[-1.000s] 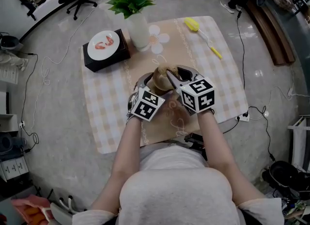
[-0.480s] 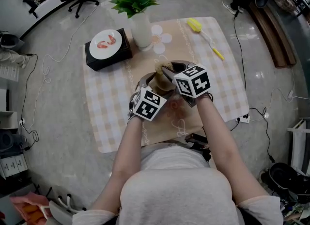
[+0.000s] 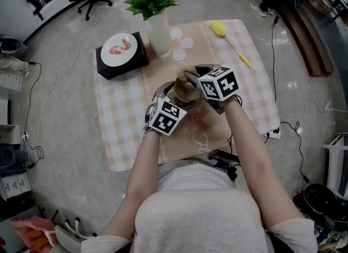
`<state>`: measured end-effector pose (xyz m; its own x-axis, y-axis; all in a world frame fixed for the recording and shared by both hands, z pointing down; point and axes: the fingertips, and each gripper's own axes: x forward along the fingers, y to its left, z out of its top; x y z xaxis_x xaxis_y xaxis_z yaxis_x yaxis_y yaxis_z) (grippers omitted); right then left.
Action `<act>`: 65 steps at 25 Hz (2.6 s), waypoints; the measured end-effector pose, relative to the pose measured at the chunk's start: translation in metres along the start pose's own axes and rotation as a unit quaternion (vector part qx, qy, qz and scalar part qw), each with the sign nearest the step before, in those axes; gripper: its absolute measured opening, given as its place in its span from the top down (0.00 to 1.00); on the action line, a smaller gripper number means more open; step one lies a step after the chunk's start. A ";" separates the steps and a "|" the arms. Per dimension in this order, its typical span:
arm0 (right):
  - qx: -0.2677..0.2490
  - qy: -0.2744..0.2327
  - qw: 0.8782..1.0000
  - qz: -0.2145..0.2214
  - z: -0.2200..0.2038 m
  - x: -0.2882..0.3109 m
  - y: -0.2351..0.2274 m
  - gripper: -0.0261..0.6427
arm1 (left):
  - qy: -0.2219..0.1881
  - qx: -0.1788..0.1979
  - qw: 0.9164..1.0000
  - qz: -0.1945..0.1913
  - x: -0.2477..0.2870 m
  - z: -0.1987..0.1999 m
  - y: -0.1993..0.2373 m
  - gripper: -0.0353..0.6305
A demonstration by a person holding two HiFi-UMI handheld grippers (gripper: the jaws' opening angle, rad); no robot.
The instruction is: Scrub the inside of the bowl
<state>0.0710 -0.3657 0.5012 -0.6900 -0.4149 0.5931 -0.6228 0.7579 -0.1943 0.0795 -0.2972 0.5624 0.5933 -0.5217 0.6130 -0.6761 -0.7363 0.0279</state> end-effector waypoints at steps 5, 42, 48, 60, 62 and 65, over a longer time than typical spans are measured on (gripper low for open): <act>0.018 -0.002 1.000 -0.009 -0.002 -0.008 -0.011 0.81 | 0.000 0.003 1.000 0.000 0.000 0.000 0.000 0.29; 0.014 0.074 0.993 0.086 -0.052 -0.053 0.023 0.81 | 0.005 0.008 1.000 -0.008 0.000 -0.001 -0.001 0.28; -0.022 0.073 0.988 0.133 -0.050 -0.046 0.046 0.81 | 0.007 0.011 1.000 -0.008 0.000 -0.001 -0.001 0.28; -0.137 0.065 0.970 0.188 -0.041 -0.032 0.071 0.81 | 0.024 0.030 0.999 -0.010 0.002 -0.003 -0.001 0.28; -0.132 0.056 0.971 0.189 -0.037 -0.028 0.070 0.81 | 0.025 0.029 0.999 -0.010 0.001 -0.004 -0.001 0.27; -0.121 0.042 0.976 0.175 -0.032 -0.020 0.065 0.81 | 0.026 0.029 0.999 -0.011 0.001 -0.005 -0.001 0.27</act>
<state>0.0565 -0.2921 0.5016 -0.8053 -0.0743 0.5882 -0.2419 0.9469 -0.2117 0.0793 -0.2950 0.5669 0.5835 -0.4822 0.6535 -0.6355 -0.7721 -0.0022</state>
